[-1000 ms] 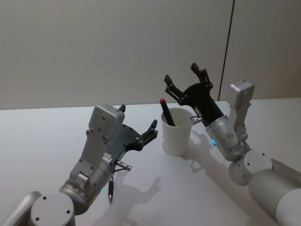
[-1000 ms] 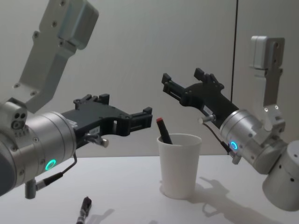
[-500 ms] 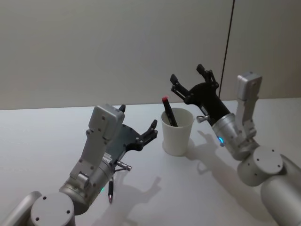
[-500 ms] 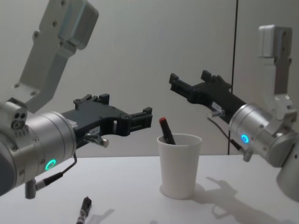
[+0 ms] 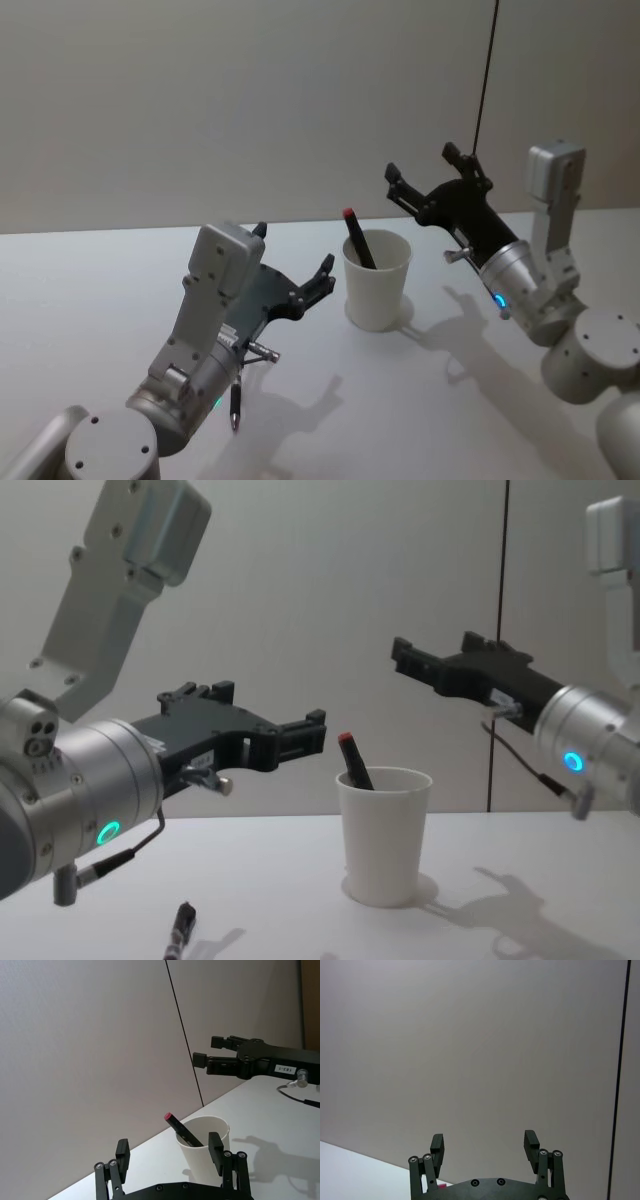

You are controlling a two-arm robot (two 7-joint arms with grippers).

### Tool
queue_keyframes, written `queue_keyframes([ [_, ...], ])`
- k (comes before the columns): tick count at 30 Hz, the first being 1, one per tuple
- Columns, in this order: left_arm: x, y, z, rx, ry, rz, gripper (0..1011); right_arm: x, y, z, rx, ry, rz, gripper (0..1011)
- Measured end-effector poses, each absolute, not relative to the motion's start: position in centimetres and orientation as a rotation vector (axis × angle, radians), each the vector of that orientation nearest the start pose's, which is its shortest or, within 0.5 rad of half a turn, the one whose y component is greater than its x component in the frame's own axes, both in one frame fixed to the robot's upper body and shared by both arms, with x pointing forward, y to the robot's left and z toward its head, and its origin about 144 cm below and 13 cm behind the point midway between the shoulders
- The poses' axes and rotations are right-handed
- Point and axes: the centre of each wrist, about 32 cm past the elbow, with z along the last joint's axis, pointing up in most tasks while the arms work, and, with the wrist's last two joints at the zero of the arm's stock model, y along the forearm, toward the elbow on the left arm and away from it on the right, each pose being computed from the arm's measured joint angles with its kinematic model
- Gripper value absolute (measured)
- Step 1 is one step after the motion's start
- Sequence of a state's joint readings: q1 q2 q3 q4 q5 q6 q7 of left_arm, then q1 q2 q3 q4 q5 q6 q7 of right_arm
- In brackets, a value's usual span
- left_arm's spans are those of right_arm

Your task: Place the pen into the pen holder.

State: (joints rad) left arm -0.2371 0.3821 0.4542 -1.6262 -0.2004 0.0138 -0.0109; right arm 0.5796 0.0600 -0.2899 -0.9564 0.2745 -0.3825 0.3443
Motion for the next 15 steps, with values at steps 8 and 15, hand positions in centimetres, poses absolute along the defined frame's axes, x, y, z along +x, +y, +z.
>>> queue_keyframes([
  [8,49.2,19.8,120.4,0.061,-0.268,1.124,1004,59.2,-19.7,119.0,0.199,-0.163,-1.061,1001],
  [15,49.2,19.8,120.4,0.061,-0.268,1.124,1004,57.4,-21.7,119.9,0.132,-0.122,-1.086,1001],
])
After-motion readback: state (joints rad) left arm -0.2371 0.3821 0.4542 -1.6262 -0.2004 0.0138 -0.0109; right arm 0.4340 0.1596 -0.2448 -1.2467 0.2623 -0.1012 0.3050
